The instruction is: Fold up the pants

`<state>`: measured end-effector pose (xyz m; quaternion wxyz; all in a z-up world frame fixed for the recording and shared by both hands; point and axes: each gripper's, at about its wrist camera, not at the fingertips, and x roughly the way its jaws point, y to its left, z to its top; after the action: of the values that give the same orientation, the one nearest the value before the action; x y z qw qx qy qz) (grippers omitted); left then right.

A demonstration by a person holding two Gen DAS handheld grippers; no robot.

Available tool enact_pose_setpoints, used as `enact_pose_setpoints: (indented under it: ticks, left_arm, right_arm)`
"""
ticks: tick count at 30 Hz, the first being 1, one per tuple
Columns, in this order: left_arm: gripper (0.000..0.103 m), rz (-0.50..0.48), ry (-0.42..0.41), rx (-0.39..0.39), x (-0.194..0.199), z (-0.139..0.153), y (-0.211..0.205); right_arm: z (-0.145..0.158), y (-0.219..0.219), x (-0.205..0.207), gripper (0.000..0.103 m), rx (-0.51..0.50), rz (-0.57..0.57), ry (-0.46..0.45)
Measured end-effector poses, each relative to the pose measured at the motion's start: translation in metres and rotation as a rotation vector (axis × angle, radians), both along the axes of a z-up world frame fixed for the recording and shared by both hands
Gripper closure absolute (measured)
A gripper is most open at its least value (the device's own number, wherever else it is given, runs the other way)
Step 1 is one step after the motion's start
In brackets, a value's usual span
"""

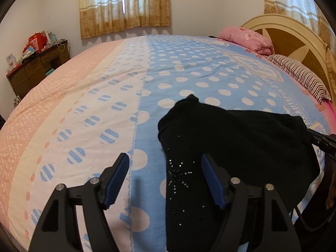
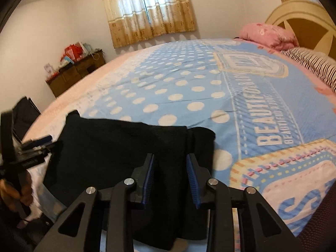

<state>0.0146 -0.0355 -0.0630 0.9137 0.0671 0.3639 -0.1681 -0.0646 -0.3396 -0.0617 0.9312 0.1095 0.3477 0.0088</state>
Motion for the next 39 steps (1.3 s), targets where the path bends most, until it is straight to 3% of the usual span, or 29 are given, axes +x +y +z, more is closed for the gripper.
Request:
enact_pose_setpoints:
  ticks: [5, 16, 19, 23, 29, 33, 39]
  left_arm:
    - [0.029, -0.002, -0.001, -0.001, 0.000, 0.001, 0.000]
    - [0.029, 0.000, 0.010, -0.013, -0.001, 0.000, 0.001]
    - [0.029, -0.002, -0.001, -0.008, -0.003, 0.004, 0.003]
    - [0.029, 0.005, -0.013, -0.017, -0.004, 0.008, 0.006]
    - [0.029, -0.006, -0.012, -0.007, -0.004, 0.007, 0.001]
    - [0.029, -0.003, -0.004, 0.018, -0.003, 0.000, -0.006]
    - [0.024, 0.002, 0.009, 0.044, -0.003, -0.003, -0.006]
  right_arm:
    - [-0.009, -0.010, 0.011, 0.069, 0.070, -0.016, 0.034]
    - [-0.021, 0.002, -0.006, 0.067, 0.043, 0.006, 0.059]
    - [-0.015, 0.005, -0.008, 0.083, 0.023, 0.031, 0.047]
    - [0.001, 0.011, -0.018, 0.086, -0.047, 0.021, -0.006]
    - [0.004, -0.005, -0.016, 0.086, -0.089, -0.019, 0.023]
    - [-0.014, -0.012, -0.010, 0.086, -0.047, -0.017, 0.041]
    - [-0.008, -0.018, -0.016, 0.078, 0.005, -0.041, 0.024]
